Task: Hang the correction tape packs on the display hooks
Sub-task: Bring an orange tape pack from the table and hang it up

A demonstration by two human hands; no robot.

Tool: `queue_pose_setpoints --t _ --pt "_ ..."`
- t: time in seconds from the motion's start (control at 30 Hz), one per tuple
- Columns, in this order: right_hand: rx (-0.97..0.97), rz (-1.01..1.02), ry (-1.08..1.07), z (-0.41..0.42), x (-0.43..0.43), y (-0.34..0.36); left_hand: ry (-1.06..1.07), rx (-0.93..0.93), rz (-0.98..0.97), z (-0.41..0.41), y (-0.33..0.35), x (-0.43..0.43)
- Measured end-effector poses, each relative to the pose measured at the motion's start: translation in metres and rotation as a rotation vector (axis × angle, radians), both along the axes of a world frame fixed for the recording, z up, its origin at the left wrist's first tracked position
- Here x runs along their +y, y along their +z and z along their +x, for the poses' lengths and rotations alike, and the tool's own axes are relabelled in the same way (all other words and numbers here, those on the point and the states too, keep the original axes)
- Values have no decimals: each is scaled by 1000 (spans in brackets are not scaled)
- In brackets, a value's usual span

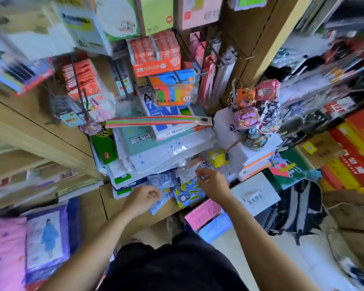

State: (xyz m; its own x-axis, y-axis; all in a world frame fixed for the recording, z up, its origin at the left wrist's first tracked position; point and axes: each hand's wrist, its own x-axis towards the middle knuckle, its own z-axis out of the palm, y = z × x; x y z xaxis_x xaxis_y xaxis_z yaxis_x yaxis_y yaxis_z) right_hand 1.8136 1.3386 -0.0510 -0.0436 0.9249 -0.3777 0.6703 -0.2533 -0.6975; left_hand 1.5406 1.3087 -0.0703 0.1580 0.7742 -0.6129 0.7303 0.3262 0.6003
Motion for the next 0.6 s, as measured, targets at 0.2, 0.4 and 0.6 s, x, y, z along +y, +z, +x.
queue_pose_setpoints --t 0.2,0.4,0.6 --pt "-18 -277 0 10 -35 -73 454 -155 -266 16 -53 -61" --pt "1 -460 -52 18 -15 -137 624 -141 -366 16 -76 -96" --pt "87 -608 -336 18 41 -217 570 -38 -303 0 -82 -99"
